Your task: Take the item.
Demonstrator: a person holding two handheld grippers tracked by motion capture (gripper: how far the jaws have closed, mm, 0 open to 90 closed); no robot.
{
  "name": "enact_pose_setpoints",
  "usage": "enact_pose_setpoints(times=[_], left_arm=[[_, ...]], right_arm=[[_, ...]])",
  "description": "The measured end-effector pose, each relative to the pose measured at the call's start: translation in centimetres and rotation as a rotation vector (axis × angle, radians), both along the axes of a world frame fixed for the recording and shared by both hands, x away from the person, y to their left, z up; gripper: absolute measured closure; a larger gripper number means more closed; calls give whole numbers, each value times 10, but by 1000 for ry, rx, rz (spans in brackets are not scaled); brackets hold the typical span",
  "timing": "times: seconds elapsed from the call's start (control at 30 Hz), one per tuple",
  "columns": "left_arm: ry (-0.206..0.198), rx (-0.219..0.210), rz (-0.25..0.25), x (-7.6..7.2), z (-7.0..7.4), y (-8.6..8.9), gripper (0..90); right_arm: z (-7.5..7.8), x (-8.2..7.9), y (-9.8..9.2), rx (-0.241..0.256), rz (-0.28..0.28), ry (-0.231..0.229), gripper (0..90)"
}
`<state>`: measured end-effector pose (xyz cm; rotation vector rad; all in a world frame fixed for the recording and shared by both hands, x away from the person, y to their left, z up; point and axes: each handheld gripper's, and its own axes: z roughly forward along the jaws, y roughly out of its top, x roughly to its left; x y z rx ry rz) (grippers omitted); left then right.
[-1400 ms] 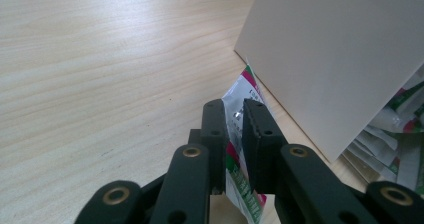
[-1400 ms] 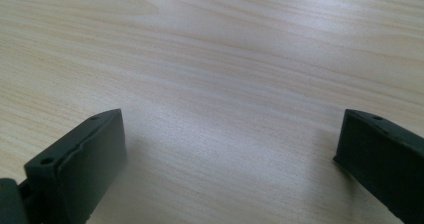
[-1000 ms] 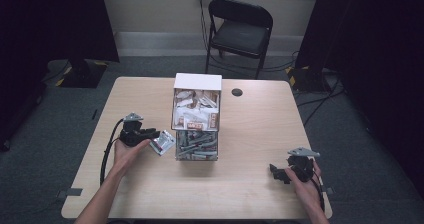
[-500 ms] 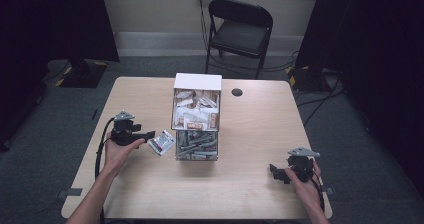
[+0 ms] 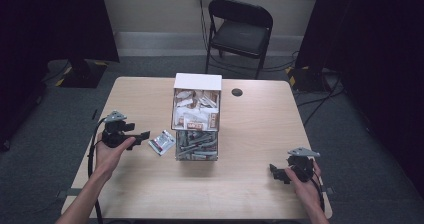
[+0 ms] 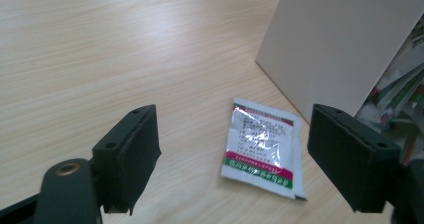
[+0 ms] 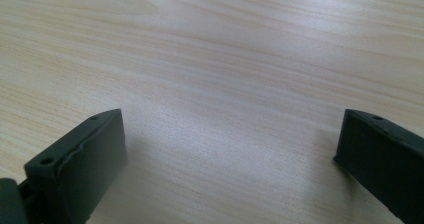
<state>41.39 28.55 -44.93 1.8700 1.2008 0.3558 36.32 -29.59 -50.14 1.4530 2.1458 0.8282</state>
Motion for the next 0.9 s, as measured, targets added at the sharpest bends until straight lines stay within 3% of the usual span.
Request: enact_pose_setpoints(times=[0.23, 0.4, 0.47, 0.53, 0.67, 0.9], left_arm=[[5, -5, -1, -15, 3, 14, 169], [-14, 7, 17, -27, 7, 22, 189], [-3, 58, 12, -33, 8, 22, 208], [-1, 48, 17, -45, 12, 27, 210], [-12, 72, 29, -54, 13, 31, 210], [38, 120, 61, -72, -1, 35, 226]], right_arm=[[0, 0, 0, 0, 0, 0, 0], [0, 0, 0, 0, 0, 0, 0], [0, 0, 0, 0, 0, 0, 0], [0, 0, 0, 0, 0, 0, 0], [0, 0, 0, 0, 0, 0, 0], [0, 0, 0, 0, 0, 0, 0]])
